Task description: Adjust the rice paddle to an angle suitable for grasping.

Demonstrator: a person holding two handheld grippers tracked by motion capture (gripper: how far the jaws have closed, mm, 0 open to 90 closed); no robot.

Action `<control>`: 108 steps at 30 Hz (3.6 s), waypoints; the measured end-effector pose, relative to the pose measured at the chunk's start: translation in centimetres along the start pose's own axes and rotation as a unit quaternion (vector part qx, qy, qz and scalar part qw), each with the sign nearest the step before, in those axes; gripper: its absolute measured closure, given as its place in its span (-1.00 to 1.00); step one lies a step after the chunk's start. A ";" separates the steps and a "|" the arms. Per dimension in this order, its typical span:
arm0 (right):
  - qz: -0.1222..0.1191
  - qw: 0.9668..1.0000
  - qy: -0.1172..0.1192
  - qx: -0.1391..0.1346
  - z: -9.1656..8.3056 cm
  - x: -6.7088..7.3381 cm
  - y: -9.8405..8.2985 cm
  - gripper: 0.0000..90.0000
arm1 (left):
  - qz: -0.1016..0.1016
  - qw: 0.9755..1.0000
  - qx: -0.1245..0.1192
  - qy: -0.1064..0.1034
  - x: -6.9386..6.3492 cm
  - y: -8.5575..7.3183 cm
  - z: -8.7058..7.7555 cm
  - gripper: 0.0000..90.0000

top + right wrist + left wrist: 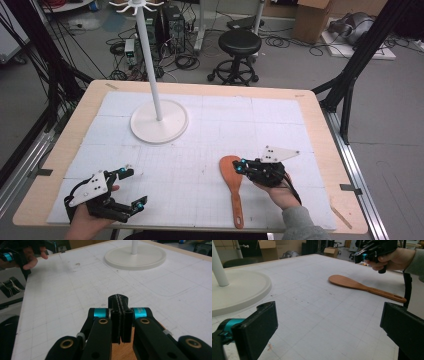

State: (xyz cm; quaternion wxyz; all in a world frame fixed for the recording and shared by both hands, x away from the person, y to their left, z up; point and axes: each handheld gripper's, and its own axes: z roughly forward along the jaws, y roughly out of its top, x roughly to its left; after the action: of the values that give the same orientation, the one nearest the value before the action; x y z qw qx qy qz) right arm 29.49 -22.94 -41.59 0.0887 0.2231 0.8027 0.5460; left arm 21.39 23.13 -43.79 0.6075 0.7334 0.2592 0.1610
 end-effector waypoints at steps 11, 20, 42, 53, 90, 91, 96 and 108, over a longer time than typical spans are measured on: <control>-0.016 0.998 0.031 0.043 3.4 -0.8 0.7 0.99 | 0.003 1.000 0.007 0.003 -0.1 -0.1 0.0 -0.96; -0.003 0.996 0.038 0.078 5.3 -1.6 1.0 0.99 | 0.003 1.000 0.009 0.008 -0.2 -0.2 -0.4 -0.96; -0.025 0.987 0.038 0.155 9.3 -2.4 1.7 0.99 | -0.004 0.999 0.010 0.044 -0.7 -0.8 -2.9 -0.96; -0.035 0.980 0.025 0.194 9.7 -2.4 1.6 0.99 | -0.002 0.999 0.013 0.047 -0.8 -0.9 -3.1 -0.96; -0.006 0.980 0.000 0.200 5.4 -2.8 -0.1 0.99 | 0.004 0.999 0.021 0.024 -0.6 -0.6 -1.5 -0.96; -0.002 0.980 -0.001 0.200 5.0 -2.9 -0.3 0.99 | 0.007 0.999 0.021 0.024 -0.6 -0.6 -1.4 -0.96; 0.003 0.979 -0.003 0.202 4.2 -2.9 -0.6 0.99 | 0.006 1.000 0.021 0.022 -0.6 -0.6 -1.3 -0.96; 0.019 0.980 -0.004 0.197 2.8 -3.0 -1.3 0.99 | 0.007 1.000 0.023 0.019 -0.6 -0.5 -1.1 -0.96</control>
State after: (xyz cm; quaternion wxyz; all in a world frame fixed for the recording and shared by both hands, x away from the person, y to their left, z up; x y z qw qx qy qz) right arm 32.92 -22.37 -44.15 0.0360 0.2537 0.8896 0.3782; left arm 20.18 23.77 -44.04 0.5840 0.7459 0.2693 0.1732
